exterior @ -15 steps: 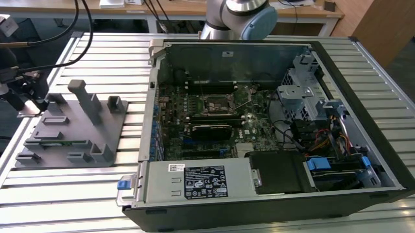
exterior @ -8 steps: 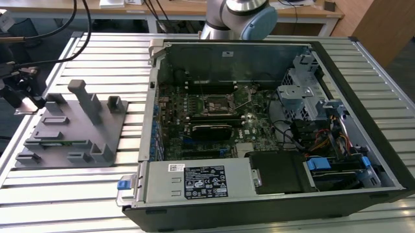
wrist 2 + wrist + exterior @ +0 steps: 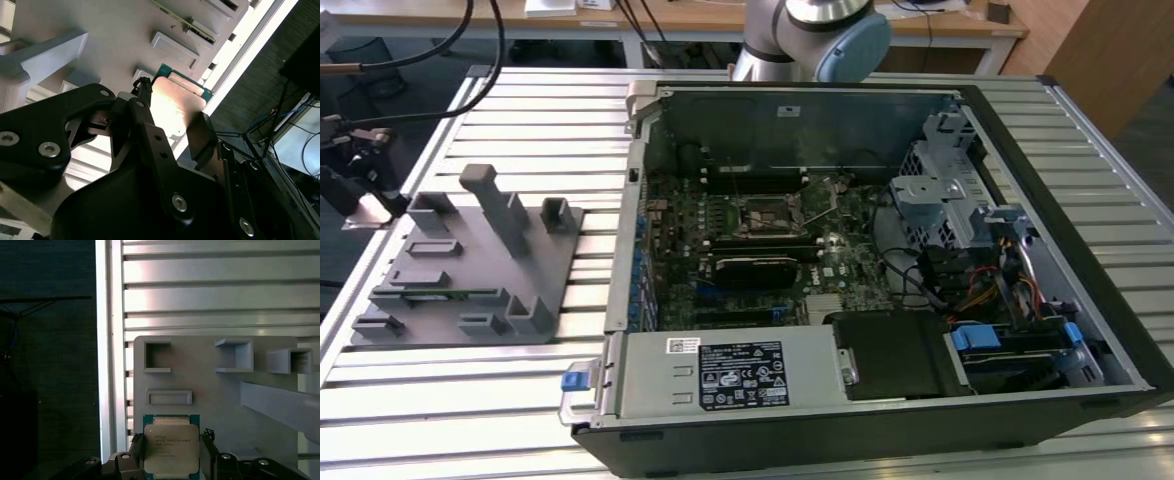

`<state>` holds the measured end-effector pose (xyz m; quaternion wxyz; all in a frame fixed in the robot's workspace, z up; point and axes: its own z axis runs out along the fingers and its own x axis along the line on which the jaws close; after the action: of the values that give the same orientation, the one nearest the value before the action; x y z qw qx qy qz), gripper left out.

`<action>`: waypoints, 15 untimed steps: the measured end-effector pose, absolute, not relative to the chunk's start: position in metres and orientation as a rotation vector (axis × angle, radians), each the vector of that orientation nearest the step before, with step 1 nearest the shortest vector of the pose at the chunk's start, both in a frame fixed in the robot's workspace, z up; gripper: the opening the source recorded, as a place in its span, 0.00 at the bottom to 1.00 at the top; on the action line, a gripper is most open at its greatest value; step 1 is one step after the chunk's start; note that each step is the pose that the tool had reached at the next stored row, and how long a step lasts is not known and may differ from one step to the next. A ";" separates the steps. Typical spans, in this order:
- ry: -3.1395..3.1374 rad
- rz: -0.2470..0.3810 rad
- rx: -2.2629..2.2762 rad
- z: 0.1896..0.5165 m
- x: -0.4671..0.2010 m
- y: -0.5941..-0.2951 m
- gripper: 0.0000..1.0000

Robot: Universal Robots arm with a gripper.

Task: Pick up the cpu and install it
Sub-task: 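Pick up the cpu and move it towards the insertion slot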

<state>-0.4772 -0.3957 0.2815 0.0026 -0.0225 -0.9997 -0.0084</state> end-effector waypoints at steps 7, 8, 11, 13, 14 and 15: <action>-3.135 -0.026 -0.071 0.291 -0.477 -0.396 0.53; -3.135 -0.026 -0.071 0.292 -0.477 -0.396 0.53; -3.135 -0.026 -0.071 0.297 -0.477 -0.396 0.53; -3.135 -0.026 -0.071 0.300 -0.477 -0.396 0.53; -3.135 -0.026 -0.071 0.301 -0.477 -0.396 0.53; -3.135 -0.026 -0.071 0.302 -0.477 -0.396 0.53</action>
<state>-0.4772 -0.3957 0.3024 0.0026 -0.0225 -0.9997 -0.0084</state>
